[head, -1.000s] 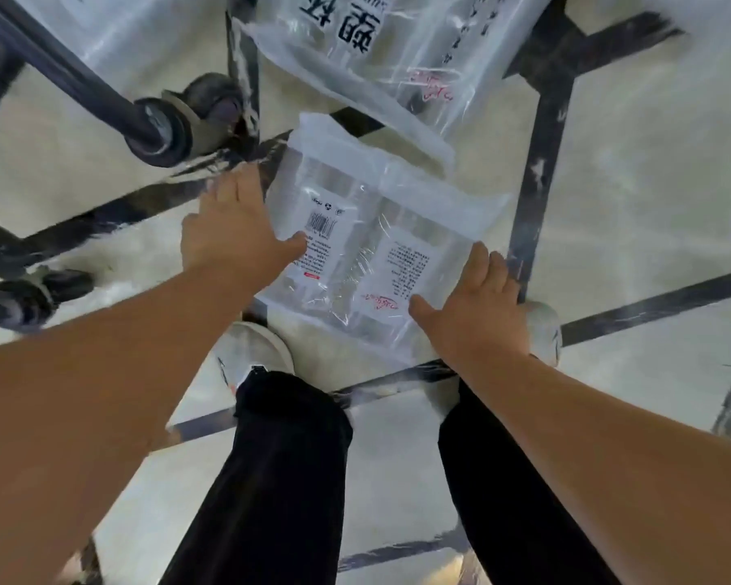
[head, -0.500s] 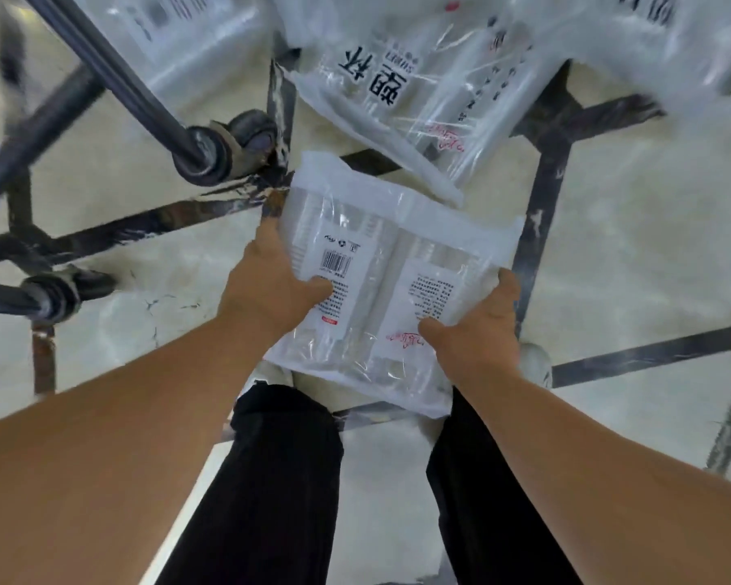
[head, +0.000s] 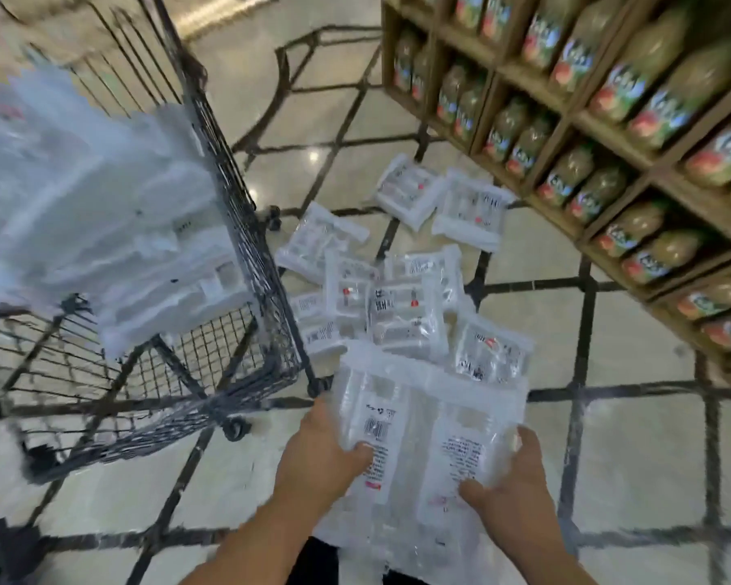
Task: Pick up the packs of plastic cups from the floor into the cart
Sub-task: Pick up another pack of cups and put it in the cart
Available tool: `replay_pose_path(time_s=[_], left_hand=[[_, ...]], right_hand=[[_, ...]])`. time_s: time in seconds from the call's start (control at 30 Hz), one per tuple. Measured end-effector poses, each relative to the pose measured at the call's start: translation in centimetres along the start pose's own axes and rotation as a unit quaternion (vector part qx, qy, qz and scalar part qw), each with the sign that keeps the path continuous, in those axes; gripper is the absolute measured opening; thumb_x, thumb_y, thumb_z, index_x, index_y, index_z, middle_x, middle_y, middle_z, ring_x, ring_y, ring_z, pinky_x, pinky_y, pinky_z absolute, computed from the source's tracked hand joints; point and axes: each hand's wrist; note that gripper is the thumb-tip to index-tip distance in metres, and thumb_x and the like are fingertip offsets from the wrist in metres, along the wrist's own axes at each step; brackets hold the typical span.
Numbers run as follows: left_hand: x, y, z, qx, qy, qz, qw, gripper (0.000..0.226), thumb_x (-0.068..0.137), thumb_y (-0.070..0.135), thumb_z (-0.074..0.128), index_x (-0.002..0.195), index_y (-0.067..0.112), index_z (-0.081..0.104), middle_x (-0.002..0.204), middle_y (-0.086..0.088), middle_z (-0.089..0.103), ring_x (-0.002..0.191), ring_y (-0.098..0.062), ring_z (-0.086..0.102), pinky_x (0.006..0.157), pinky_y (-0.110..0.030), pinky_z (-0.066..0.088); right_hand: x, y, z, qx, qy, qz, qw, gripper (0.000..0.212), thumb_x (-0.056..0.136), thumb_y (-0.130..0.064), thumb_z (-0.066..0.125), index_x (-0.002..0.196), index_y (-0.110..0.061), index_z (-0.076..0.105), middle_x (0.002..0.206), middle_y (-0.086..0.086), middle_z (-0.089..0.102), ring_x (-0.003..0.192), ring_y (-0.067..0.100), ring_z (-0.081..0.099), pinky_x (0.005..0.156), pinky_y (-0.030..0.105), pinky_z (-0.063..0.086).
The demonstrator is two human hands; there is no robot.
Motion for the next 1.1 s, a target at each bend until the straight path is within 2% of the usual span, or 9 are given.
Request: replay_pose_path(time_s=[0.17,0.3,0.4,0.57,0.63,0.7,0.8,0.97,1.1], left_hand=[[-5.4,7.3,-10.2,-0.031,0.070,0.018,0.997,0.069,0.072,0.047,0.068,0.129,0.035,0.032,0.110,0.008,0.055,0.090,-0.015,0.058,0.072,-0.032,0.050],[-6.1,8.2,-17.0,-0.075,0.121,-0.001,0.990,0.088,0.062,0.056,0.064,0.138,0.031,0.029,0.121,0.003,0.056,0.103,-0.021,0.058,0.081,-0.037,0.051],[-6.1,7.5,-22.1,-0.095,0.147,-0.016,0.984,0.077,0.066,0.055,0.067,0.129,0.026,0.035,0.120,0.000,0.058,0.096,-0.021,0.058,0.080,-0.036,0.051],[-4.1,4.4,-31.0,-0.127,0.195,-0.030,0.972,0.065,0.066,0.055,0.068,0.116,0.026,0.038,0.110,0.003,0.055,0.093,-0.021,0.056,0.084,-0.037,0.051],[-2.6,2.4,-34.6,-0.141,0.217,-0.033,0.965,0.067,0.071,0.051,0.069,0.123,0.022,0.037,0.114,0.002,0.056,0.094,-0.020,0.056,0.081,-0.035,0.050],[-0.9,0.2,-38.0,-0.150,0.232,-0.041,0.960,0.071,0.076,0.047,0.070,0.131,0.018,0.035,0.116,0.000,0.058,0.090,-0.017,0.053,0.077,-0.032,0.049],[1.8,-3.0,-43.3,-0.161,0.237,-0.054,0.957,0.080,0.079,0.048,0.069,0.141,0.016,0.030,0.117,-0.003,0.057,0.089,-0.017,0.052,0.072,-0.030,0.046],[7.6,-6.7,-51.8,-0.126,0.244,-0.075,0.959,0.073,0.078,0.053,0.070,0.133,0.018,0.036,0.111,0.001,0.059,0.084,-0.017,0.057,0.064,-0.030,0.044],[12.5,-7.8,-56.6,-0.129,0.251,-0.076,0.956,0.064,0.080,0.045,0.073,0.129,0.018,0.040,0.097,0.005,0.056,0.075,-0.014,0.055,0.052,-0.026,0.037]], right_hand=[[-5.0,-11.0,-7.0,-0.018,0.002,-0.100,0.995,0.111,0.063,-0.018,0.085,0.150,-0.022,0.016,0.129,0.004,0.043,0.106,0.023,0.048,0.082,0.035,0.040],[-6.0,-19.9,-8.0,-0.053,-0.005,-0.179,0.982,0.115,0.047,-0.036,0.079,0.146,-0.025,0.022,0.118,-0.006,0.052,0.098,0.019,0.056,0.079,0.033,0.048],[-7.4,-26.1,-7.0,-0.095,-0.026,-0.233,0.967,0.105,0.060,-0.027,0.082,0.145,-0.017,0.020,0.126,0.003,0.049,0.103,0.023,0.054,0.073,0.026,0.045],[-7.8,-35.8,-2.0,-0.121,-0.015,-0.289,0.950,0.114,0.062,-0.030,0.082,0.154,-0.017,0.017,0.144,0.007,0.041,0.126,0.027,0.045,0.100,0.039,0.044],[-7.8,-40.0,1.0,-0.138,-0.018,-0.295,0.945,0.118,0.064,-0.038,0.081,0.156,-0.023,0.010,0.149,0.004,0.038,0.126,0.027,0.046,0.096,0.038,0.046],[-7.8,-44.4,4.1,-0.142,-0.023,-0.304,0.942,0.113,0.069,-0.036,0.080,0.156,-0.025,0.009,0.144,0.002,0.042,0.108,0.022,0.051,0.080,0.032,0.048],[-7.3,-50.3,9.1,-0.169,-0.026,-0.315,0.934,0.110,0.071,-0.040,0.080,0.155,-0.027,0.010,0.146,0.006,0.044,0.107,0.024,0.056,0.081,0.033,0.047],[-4.6,-58.0,16.4,-0.139,-0.054,-0.304,0.941,0.102,0.075,-0.033,0.081,0.152,-0.030,0.015,0.131,0.008,0.054,0.090,0.020,0.060,0.059,0.028,0.047],[-2.3,-64.0,20.1,-0.128,-0.059,-0.304,0.942,0.098,0.078,-0.025,0.081,0.154,-0.026,0.019,0.131,0.004,0.053,0.096,0.020,0.058,0.071,0.032,0.051]])
Point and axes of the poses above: each hand's wrist, its own x-axis towards the middle knuckle, its own z-axis out of the palm, y = z × x
